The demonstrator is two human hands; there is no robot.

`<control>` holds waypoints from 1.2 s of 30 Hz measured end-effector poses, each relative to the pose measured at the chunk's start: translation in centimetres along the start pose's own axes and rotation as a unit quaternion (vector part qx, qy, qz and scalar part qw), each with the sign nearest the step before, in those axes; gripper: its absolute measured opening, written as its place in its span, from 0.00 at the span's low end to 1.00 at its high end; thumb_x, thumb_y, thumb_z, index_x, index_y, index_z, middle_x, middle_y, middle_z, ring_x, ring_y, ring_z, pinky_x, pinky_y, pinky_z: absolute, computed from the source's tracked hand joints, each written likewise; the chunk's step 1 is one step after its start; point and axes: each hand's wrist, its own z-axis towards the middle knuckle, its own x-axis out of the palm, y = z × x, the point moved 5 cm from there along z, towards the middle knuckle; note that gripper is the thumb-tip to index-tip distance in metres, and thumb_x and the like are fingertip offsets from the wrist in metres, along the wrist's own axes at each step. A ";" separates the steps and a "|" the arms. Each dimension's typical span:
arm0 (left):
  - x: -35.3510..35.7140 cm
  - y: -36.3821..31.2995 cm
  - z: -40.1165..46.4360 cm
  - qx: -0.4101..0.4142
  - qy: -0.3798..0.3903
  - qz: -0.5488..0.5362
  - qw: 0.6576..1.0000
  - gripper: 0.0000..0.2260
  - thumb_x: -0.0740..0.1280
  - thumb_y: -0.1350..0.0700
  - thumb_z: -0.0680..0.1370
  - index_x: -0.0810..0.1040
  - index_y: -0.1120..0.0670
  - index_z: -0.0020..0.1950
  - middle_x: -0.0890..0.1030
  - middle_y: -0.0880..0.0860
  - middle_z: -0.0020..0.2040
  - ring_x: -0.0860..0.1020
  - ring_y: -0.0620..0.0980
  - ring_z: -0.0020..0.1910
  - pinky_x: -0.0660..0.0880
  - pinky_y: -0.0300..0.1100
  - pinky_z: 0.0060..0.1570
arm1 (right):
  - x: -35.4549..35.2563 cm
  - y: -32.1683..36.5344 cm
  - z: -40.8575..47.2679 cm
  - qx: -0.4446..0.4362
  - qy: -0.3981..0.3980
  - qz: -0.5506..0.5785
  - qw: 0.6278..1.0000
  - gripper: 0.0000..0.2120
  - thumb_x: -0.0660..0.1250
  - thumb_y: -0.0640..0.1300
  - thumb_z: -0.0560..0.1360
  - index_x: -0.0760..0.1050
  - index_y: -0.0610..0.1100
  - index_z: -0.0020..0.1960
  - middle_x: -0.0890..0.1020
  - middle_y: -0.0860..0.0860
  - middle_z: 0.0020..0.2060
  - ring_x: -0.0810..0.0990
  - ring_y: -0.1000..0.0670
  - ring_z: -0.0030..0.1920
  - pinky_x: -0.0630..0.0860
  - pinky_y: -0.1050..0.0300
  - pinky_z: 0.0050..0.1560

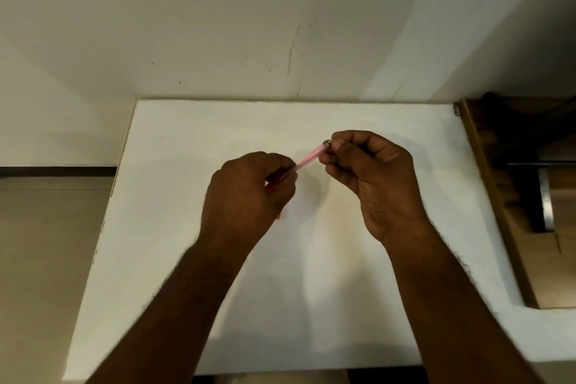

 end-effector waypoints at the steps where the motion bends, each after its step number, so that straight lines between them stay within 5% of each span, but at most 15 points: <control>1: 0.0 0.0 0.0 0.001 0.001 0.002 1.000 0.06 0.67 0.47 0.76 0.84 0.43 0.48 0.84 0.42 0.40 0.83 0.42 0.35 0.77 0.34 0.41 | 0.0 0.0 0.0 -0.004 0.003 -0.003 1.000 0.05 0.71 0.35 0.78 0.84 0.40 0.51 0.89 0.44 0.45 0.88 0.45 0.46 0.83 0.56 0.48; 12: -0.4 -0.1 0.0 0.002 -0.002 0.005 1.000 0.05 0.68 0.49 0.76 0.84 0.44 0.47 0.85 0.43 0.40 0.83 0.43 0.34 0.76 0.33 0.41 | 0.1 0.1 0.2 -0.032 0.026 -0.016 0.999 0.05 0.70 0.34 0.78 0.84 0.41 0.49 0.89 0.44 0.45 0.88 0.44 0.46 0.83 0.55 0.49; 19: -0.5 -0.3 0.0 0.006 -0.002 0.011 1.000 0.05 0.69 0.50 0.76 0.84 0.46 0.47 0.85 0.45 0.39 0.83 0.45 0.37 0.79 0.48 0.44 | 0.0 0.1 0.3 -0.033 0.029 -0.032 0.999 0.04 0.70 0.34 0.78 0.83 0.39 0.51 0.89 0.43 0.45 0.89 0.45 0.46 0.83 0.55 0.49; 36: -0.9 -0.6 0.0 0.067 -0.006 0.079 0.995 0.06 0.69 0.52 0.78 0.84 0.46 0.51 0.84 0.46 0.41 0.81 0.48 0.41 0.78 0.47 0.41 | -0.1 -0.5 0.2 0.031 0.025 -0.016 0.999 0.04 0.69 0.32 0.78 0.82 0.36 0.51 0.88 0.43 0.44 0.88 0.47 0.44 0.83 0.57 0.48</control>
